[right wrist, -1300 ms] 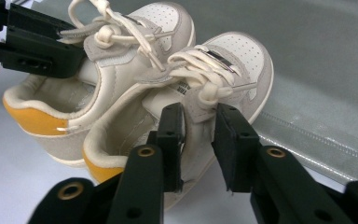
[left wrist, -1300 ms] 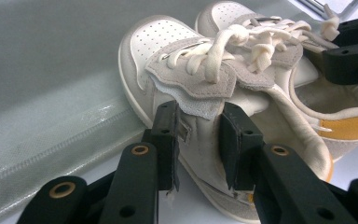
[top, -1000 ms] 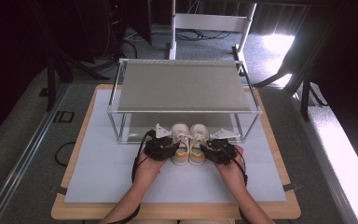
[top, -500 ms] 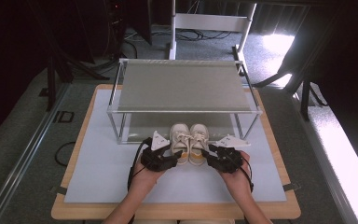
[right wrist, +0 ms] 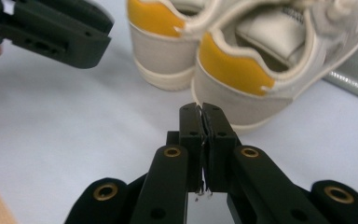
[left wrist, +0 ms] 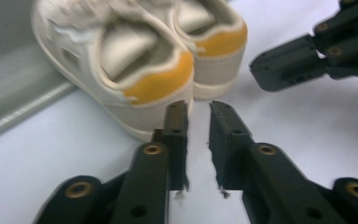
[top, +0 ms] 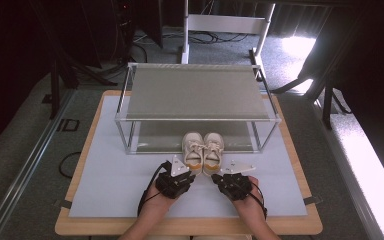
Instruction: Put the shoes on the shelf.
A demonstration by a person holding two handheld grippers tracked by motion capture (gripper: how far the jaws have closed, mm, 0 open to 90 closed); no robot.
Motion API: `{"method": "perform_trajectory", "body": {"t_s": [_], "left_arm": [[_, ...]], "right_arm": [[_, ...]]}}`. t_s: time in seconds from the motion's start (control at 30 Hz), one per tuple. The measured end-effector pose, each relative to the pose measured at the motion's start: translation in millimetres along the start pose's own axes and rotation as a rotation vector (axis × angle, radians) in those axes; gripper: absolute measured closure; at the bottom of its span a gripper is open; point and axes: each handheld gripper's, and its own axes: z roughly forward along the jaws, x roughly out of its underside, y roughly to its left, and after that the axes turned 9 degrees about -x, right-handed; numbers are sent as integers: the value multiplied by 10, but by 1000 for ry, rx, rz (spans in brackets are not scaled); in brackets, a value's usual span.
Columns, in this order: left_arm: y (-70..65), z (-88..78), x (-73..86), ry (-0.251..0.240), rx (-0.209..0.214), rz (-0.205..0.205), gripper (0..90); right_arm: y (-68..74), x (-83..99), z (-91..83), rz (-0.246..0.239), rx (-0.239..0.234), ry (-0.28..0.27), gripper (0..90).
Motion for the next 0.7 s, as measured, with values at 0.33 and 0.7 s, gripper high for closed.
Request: {"method": "perform_trajectory", "body": {"t_s": [0.33,0.7], "left_arm": [[-10,220,5,19,-14,-11,868],[69,178,-144,-29,-6,-36,871]], "right_arm": [[-65,-15,70,9,17,5,895],[-107,-132,5,11,38,-44,895]]}}
